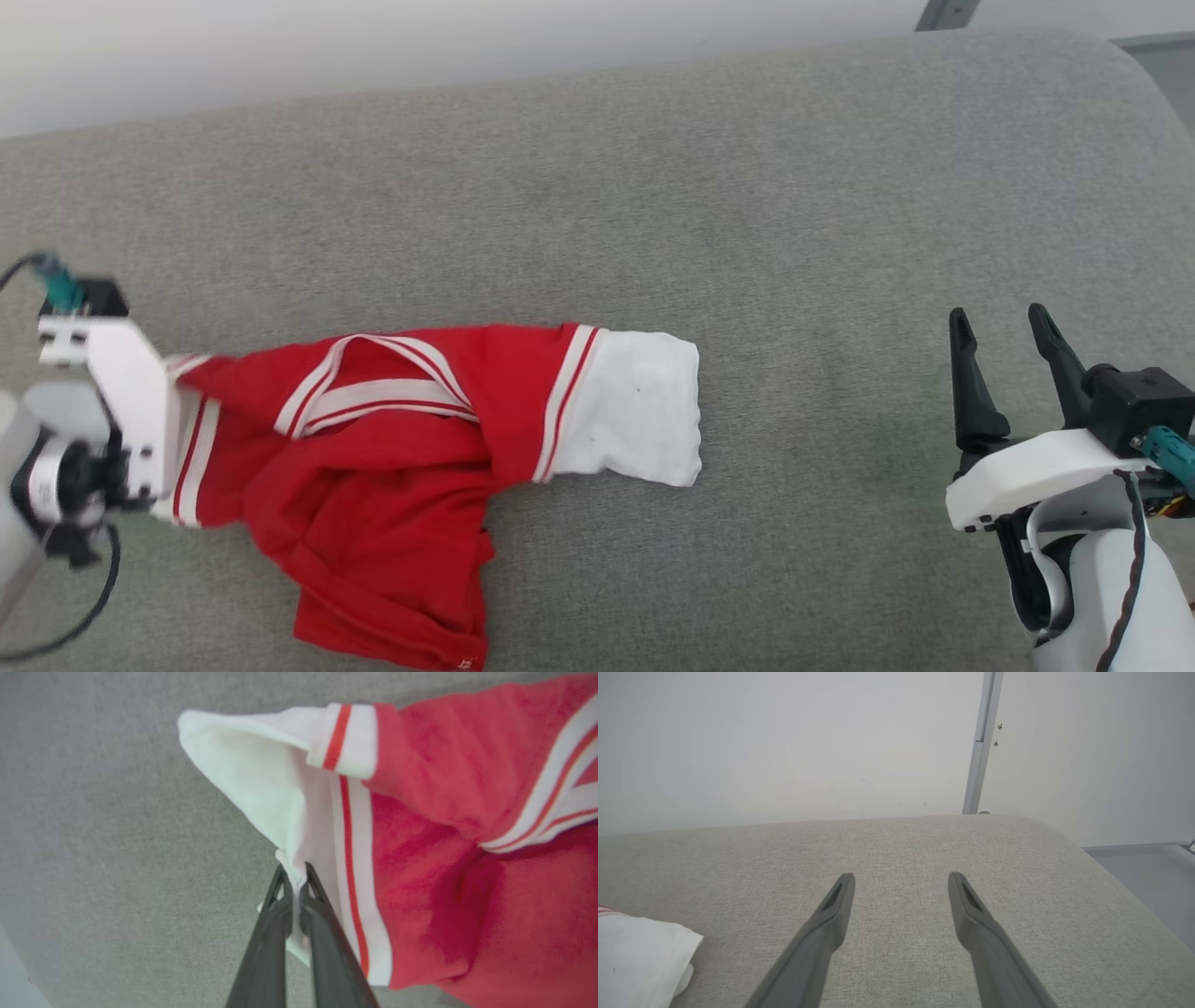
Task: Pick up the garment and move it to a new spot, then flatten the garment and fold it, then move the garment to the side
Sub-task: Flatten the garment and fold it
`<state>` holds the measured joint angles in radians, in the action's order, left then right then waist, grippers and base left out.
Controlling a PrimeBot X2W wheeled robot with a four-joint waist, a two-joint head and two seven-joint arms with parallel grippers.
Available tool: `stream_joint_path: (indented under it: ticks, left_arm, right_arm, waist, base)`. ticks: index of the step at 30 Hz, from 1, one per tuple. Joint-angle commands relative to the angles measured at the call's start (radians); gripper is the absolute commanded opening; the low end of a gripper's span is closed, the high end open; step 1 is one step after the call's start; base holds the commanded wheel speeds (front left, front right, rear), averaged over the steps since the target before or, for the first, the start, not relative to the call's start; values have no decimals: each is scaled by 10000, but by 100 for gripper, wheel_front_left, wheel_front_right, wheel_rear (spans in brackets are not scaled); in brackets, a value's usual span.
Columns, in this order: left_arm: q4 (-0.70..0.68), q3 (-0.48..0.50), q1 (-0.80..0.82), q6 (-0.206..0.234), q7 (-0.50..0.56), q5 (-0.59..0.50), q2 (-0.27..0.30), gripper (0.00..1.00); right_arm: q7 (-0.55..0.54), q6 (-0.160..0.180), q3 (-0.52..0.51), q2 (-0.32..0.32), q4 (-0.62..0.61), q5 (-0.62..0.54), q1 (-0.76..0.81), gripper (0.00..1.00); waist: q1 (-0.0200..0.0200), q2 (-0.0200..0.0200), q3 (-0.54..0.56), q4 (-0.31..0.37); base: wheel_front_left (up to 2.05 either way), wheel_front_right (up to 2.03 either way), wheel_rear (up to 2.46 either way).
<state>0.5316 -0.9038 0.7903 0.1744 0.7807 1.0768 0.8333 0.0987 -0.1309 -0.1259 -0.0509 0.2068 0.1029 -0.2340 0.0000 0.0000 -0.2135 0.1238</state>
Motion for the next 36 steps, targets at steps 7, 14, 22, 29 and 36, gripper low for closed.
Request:
stream_joint_path:
  ticks: [7,14,22,29,36]
  left_arm:
    - [-489,268,-1460,446,-219,885,265,0]
    - [-562,589,-1896,331,-1158,1117,3,100]
    - [-1205,893,-1890,227,-2030,949,250,100]
    - [-2483,1328,-2254,166,-4040,522,327,100]
    - [-3761,1740,-3163,426,-7194,-323,18,100]
  right_arm:
    - [-172,3,6,-6,-134,-52,82,100]
    - [-352,3,177,-24,-181,-44,-27,100]
    - [-522,3,530,-103,-134,45,110,100]
    - [-718,3,1215,-242,-87,145,204,100]
    - [-1287,3,2929,-939,206,648,116,100]
  waist:
    - [0,0,-64,-228]
    - [0,0,-40,-367]
    - [0,0,194,-605]
    - [0,0,393,-922]
    - [0,0,645,-1572]
  base:
    - [0,0,0]
    - [0,0,0]
    - [0,0,0]
    - [0,0,0]
    - [0,0,0]
